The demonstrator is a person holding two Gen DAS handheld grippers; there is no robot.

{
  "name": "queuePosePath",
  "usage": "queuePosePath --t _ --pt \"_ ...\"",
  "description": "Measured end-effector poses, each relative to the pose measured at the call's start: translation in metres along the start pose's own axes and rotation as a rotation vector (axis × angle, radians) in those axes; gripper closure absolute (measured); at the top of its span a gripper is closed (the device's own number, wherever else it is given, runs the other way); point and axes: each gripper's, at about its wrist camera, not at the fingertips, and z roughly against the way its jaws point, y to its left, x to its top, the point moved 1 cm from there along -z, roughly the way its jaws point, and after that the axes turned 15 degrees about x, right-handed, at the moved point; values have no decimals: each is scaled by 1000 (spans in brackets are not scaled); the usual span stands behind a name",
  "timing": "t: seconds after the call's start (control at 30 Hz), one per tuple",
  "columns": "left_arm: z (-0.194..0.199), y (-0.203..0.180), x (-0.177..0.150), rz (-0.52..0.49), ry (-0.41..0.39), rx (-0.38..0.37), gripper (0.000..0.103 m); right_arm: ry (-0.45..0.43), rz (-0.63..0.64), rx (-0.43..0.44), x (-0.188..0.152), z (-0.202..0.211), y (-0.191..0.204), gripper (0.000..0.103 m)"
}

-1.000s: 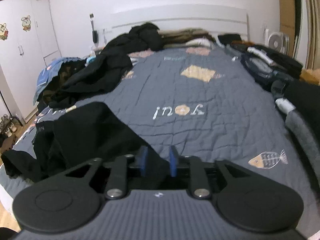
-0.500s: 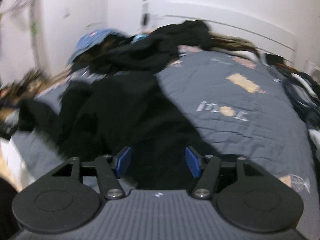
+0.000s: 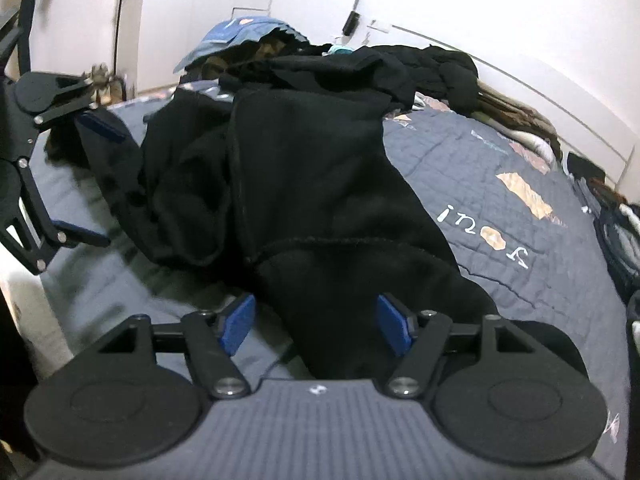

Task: Fold clothes
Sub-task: 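Close the left tool on another edge of the garment while the right tool holds it, then raise the black garment high with both tools to spread it out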

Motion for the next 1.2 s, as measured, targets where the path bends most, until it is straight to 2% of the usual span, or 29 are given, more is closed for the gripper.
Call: queuePosePath --t 0.2,0.27,0.3,0.33,0.37,0.43,0.57,0.7,0.87,0.93,1.1,1.17,1.2 --pt "-27 -34 7 -175 -42 33 20 -8 31 -4 -2 -9 1 32" --pt "-38 -40 7 -211 -30 37 36 -11 43 -7 -3 -11 2 31" --pt "-44 -41 7 -217 -16 31 62 -13 49 -8 -3 -12 2 31" --pt "-46 -35 8 -177 -2 9 75 -15 54 -9 -3 -13 3 30" --pt "-48 -29 8 -132 12 -15 76 -16 60 -10 -3 -14 3 30" --pt "-43 -9 9 -36 14 -44 87 -19 72 -12 -3 -17 4 28" --pt "-23 32 10 107 6 -72 90 -23 107 -27 -2 -23 8 27" --pt "-5 65 9 193 2 -80 92 -36 159 -56 2 -32 19 27" --pt "13 89 -1 250 -3 -74 95 -9 235 -83 8 -47 29 26" --pt "19 93 0 260 -3 -74 99 2 264 -89 9 -53 33 26" --pt "29 106 -5 275 -9 -63 99 38 328 -115 10 -70 34 27" --pt "30 109 -8 282 -5 -60 99 42 311 -115 11 -74 30 34" --pt "29 110 -10 289 3 -62 99 42 295 -110 12 -75 27 46"
